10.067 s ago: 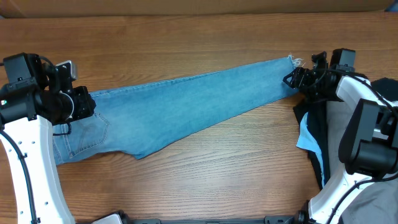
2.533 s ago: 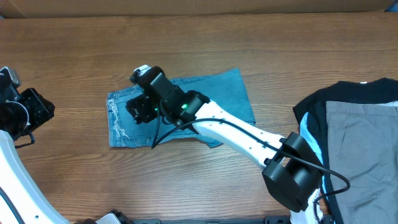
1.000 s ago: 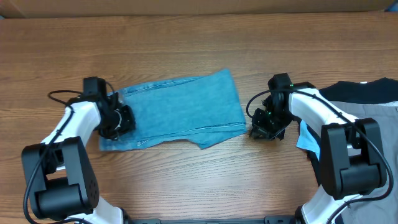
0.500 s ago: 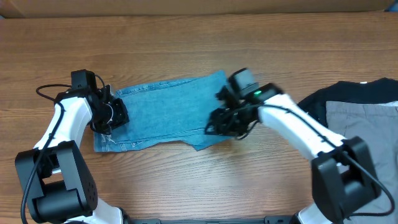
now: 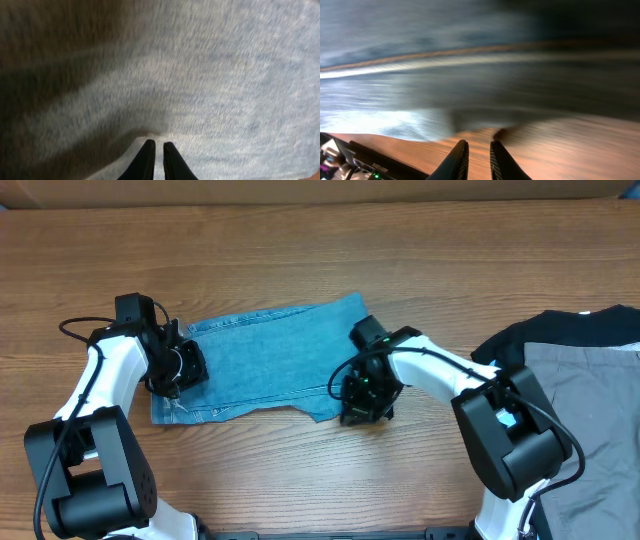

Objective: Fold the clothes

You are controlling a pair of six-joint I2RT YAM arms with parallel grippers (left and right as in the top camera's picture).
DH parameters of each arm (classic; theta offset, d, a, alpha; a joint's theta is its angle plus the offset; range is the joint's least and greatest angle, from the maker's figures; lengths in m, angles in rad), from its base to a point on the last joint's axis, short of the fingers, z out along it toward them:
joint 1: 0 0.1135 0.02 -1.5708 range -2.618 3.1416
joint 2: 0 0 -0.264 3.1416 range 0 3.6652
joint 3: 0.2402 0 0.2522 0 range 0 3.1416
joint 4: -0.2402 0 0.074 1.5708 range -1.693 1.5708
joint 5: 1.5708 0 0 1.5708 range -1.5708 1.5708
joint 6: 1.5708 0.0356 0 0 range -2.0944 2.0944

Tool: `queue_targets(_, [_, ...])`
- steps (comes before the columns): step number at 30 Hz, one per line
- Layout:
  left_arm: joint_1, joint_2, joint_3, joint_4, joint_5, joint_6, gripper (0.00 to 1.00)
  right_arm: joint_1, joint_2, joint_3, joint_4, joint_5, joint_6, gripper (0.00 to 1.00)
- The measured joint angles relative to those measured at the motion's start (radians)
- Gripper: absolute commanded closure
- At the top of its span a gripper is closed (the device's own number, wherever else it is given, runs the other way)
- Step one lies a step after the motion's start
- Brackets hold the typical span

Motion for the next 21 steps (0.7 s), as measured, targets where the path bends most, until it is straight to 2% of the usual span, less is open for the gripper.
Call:
queue_targets(4, [0.011, 0.000, 0.013, -0.056, 0.000, 0.016, 0.85, -0.054, -0.029, 0.000, -0.039, 0.023, -0.035, 0.72])
queue_targets(9, [0.044, 0.000, 0.103, -0.171, 0.003, 0.068, 0.79, -0.105, -0.165, 0.008, -0.032, 0.008, -0.177, 0.49])
queue_targets(11, [0.059, -0.001, 0.161, -0.219, 0.003, 0.091, 0.70, -0.106, -0.222, 0.021, -0.003, -0.005, -0.217, 0.48])
queue_targets(13, [0.075, -0.002, 0.232, -0.250, 0.003, 0.110, 0.55, -0.105, -0.264, 0.034, 0.042, -0.013, -0.240, 0.48])
queue_targets(15, [0.092, -0.004, 0.287, -0.259, 0.003, 0.127, 0.37, -0.105, -0.286, 0.042, 0.097, -0.019, -0.249, 0.48])
queue_targets(16, [0.101, -0.007, 0.307, -0.258, 0.003, 0.138, 0.32, -0.105, -0.286, 0.042, 0.112, -0.020, -0.246, 0.48])
queue_targets(18, [0.120, -0.013, 0.327, -0.256, -0.001, 0.153, 0.23, -0.105, -0.280, 0.042, 0.149, -0.020, -0.235, 0.48])
queue_targets(21, [0.156, -0.013, 0.330, -0.270, -0.016, 0.167, 0.20, -0.105, -0.238, 0.042, 0.205, -0.020, -0.204, 0.48])
